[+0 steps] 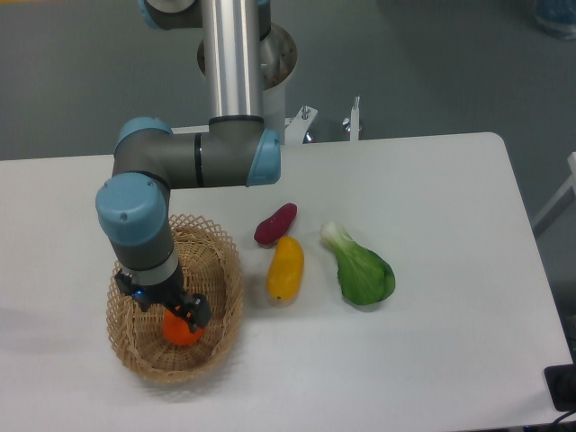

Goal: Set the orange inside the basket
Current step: 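Open the gripper to release the orange inside the basket, then raise the open gripper up away from the orange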

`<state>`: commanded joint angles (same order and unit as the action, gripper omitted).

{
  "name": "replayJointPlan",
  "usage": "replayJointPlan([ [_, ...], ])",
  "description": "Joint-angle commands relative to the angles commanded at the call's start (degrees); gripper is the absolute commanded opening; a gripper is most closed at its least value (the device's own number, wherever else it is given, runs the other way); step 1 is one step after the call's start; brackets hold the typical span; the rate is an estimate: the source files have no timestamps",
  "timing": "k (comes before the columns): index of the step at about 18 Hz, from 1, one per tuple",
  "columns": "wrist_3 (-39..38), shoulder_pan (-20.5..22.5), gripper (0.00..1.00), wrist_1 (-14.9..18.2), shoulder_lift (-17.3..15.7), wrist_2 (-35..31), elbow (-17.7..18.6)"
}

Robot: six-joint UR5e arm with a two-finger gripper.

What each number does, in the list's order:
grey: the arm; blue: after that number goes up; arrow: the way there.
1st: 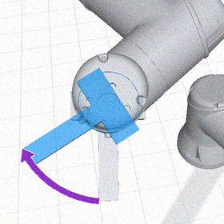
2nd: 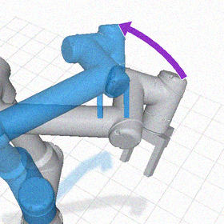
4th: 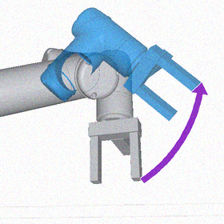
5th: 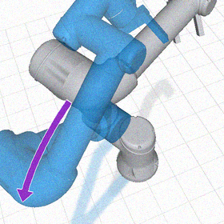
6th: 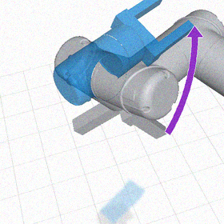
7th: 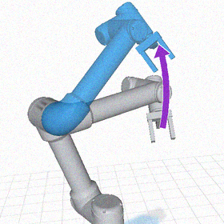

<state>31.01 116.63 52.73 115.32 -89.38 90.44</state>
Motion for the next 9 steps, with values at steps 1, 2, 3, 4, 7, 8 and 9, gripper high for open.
replayJointPlan([
  [1,1.49,0.35,1.0,0.35,-0.87,0.0,-0.26],
  [2,1.85,0.96,1.0,0.96,-1.58,0.0,-0.61],
  [3,1.94,1.4,1.0,1.05,-2.37,0.0,-0.53],
  [4,2.38,1.5,1.0,0.97,-2.72,0.0,-0.18],
  [7,7.65,1.93,1.0,2.19,-3.69,-0.09,0.61],
  [8,8.18,2.55,1.0,2.89,-4.39,-0.09,0.62],
  [9,8.18,3.16,1.0,3.34,-5.01,0.0,0.62],
])
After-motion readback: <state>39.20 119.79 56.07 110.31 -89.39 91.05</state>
